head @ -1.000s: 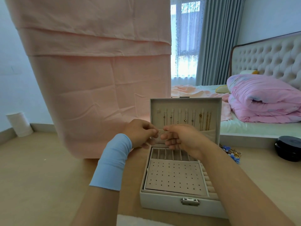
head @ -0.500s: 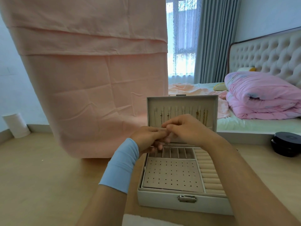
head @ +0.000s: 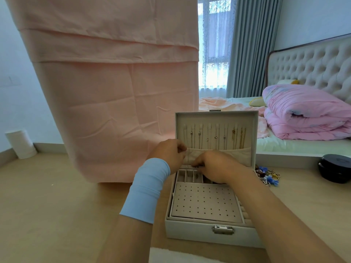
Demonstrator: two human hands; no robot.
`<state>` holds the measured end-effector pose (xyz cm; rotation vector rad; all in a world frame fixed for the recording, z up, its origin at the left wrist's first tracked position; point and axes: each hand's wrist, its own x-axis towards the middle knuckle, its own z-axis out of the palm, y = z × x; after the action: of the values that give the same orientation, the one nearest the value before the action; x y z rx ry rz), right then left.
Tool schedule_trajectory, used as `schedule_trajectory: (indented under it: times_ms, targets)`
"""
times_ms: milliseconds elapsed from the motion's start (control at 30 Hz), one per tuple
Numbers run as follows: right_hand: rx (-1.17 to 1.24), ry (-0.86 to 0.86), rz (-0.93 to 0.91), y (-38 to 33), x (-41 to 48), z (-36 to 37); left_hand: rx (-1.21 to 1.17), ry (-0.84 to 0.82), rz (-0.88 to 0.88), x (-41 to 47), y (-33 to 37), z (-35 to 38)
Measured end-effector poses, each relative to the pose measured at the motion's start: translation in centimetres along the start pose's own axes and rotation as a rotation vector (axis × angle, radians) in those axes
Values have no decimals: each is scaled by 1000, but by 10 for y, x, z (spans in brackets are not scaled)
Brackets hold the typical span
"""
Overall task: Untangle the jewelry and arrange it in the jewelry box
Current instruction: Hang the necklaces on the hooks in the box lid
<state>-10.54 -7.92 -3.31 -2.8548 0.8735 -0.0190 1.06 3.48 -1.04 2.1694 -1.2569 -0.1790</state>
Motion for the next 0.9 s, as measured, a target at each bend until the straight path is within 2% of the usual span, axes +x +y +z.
schedule_trajectory:
  times_ms: [233, 433, 500, 567, 733, 900]
  targets:
    - [17, 28, 72, -4, 4, -13, 146, 176, 74, 1, -1, -4]
    - [524, 541, 34, 7, 0, -31, 203, 182, 169, -1, 3, -2]
    - [629, 704, 19, 10, -3, -46, 222, 147, 179, -2, 4, 0]
    - [665, 786, 26, 14, -4, -57, 261, 87, 179, -2, 5, 2]
    - [669, 780, 55, 23, -4, -60, 385, 6, 228, 1, 9, 19]
    - [717, 803, 76, 31, -3, -52, 527, 36, 273, 5, 0, 39]
